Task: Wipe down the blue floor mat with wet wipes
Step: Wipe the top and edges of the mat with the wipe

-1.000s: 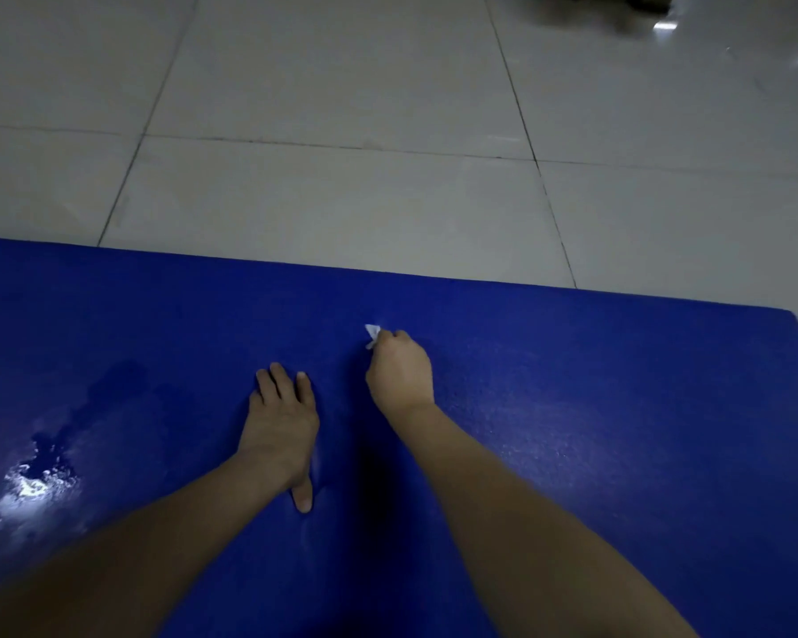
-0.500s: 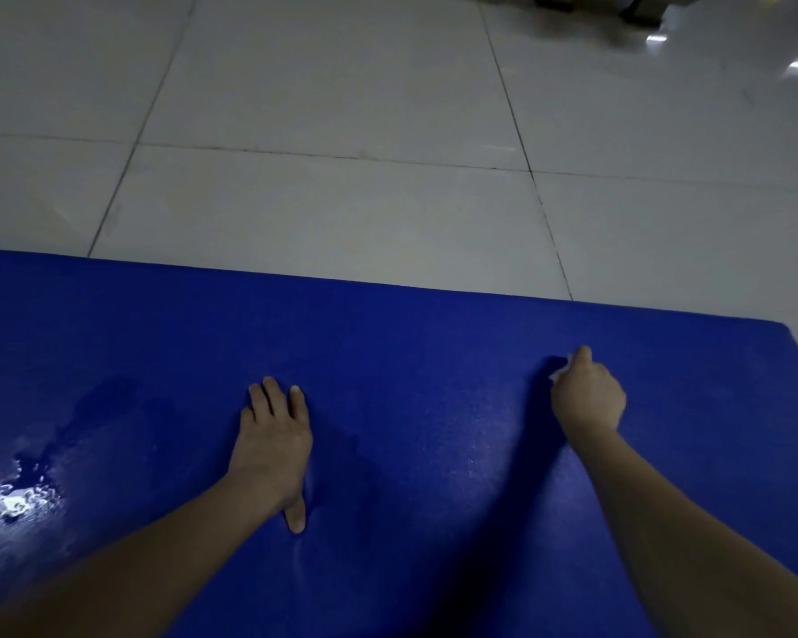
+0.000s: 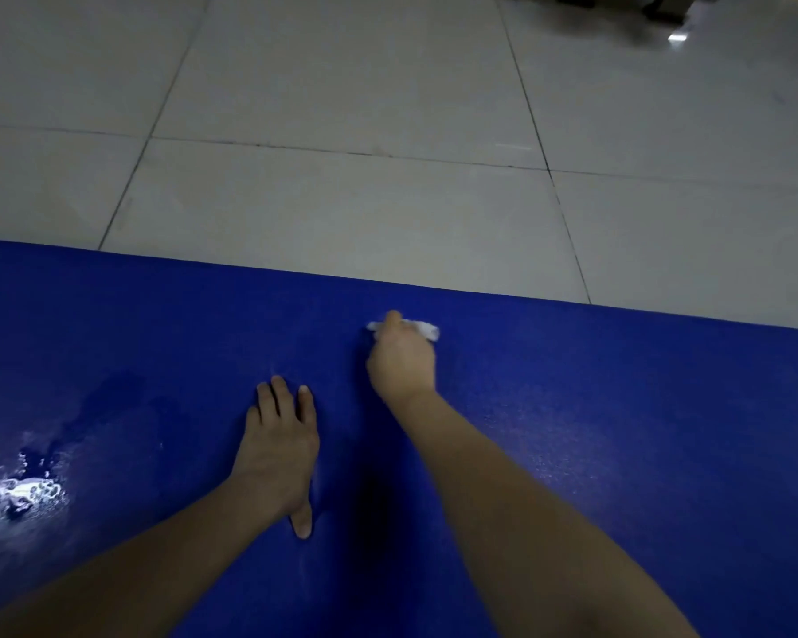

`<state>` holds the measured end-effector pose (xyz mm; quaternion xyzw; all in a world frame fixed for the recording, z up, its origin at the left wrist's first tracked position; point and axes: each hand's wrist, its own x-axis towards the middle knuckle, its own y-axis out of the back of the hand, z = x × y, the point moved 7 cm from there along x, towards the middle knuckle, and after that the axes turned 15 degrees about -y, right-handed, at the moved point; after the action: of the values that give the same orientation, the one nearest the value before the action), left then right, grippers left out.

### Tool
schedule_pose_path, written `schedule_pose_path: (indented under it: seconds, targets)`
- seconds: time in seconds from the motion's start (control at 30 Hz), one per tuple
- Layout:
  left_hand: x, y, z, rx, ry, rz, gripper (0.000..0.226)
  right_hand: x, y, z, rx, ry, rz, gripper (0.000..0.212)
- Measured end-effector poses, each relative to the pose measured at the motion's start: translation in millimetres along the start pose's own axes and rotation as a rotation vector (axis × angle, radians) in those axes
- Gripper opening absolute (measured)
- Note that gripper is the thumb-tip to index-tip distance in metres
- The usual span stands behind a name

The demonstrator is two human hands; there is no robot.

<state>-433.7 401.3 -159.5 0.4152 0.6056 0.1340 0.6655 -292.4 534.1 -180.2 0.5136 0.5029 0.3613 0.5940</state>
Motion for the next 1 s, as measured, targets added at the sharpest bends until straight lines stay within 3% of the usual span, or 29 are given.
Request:
schedule_pose_path:
  seconds: [0.1,0.13,0.27,0.4,0.43,0.57,0.63,0.73,0.8,1.0]
  targets:
    - [0.9,1.7,2.0,0.011,0.014,-0.009,0.173,-12.1,7.4,-24.5,-0.059,0.212,0.067,0.027]
    - [1.2,1.5,2.2,0.012,0.018,-0.011,0.173,-6.9,12.0,-16.1,-0.047,0.206,0.133,0.02]
    - [1.5,0.7,1.1,-0.006,0.023,-0.03,0.174,24.5,30.8,60.5,0.169,0.042,0.225,0.028]
    - [2.3,3.8,2.7,-0.027,0.031,-0.043,0.174,49.4,40.7,150.0,0.161,-0.041,0.193,0.01]
    - [2.1,4.3,2.9,-0.03,0.033,-0.042,0.175,54.9,41.8,171.4,0.149,-0.079,0.167,0.014]
    - [1.5,4.1,3.2,-0.026,0.03,-0.041,0.175,64.0,40.3,263.7,0.147,-0.381,0.107,0.02]
    - [2.0,4.4,3.7,-0.021,0.026,-0.028,0.176,61.4,42.2,284.8,0.272,-0.526,0.134,0.023]
    - [1.9,1.6,4.7,-0.017,0.023,-0.034,0.176,67.8,38.9,271.7,0.348,-0.604,0.098,0.019]
    - [3.5,2.0,4.8,0.001,0.027,-0.03,0.175,75.7,37.3,240.8,0.376,-0.563,0.073,0.013]
    - [2.7,1.7,3.0,0.01,0.018,-0.022,0.174,54.3,30.3,83.9,0.421,-0.226,0.039,0.013]
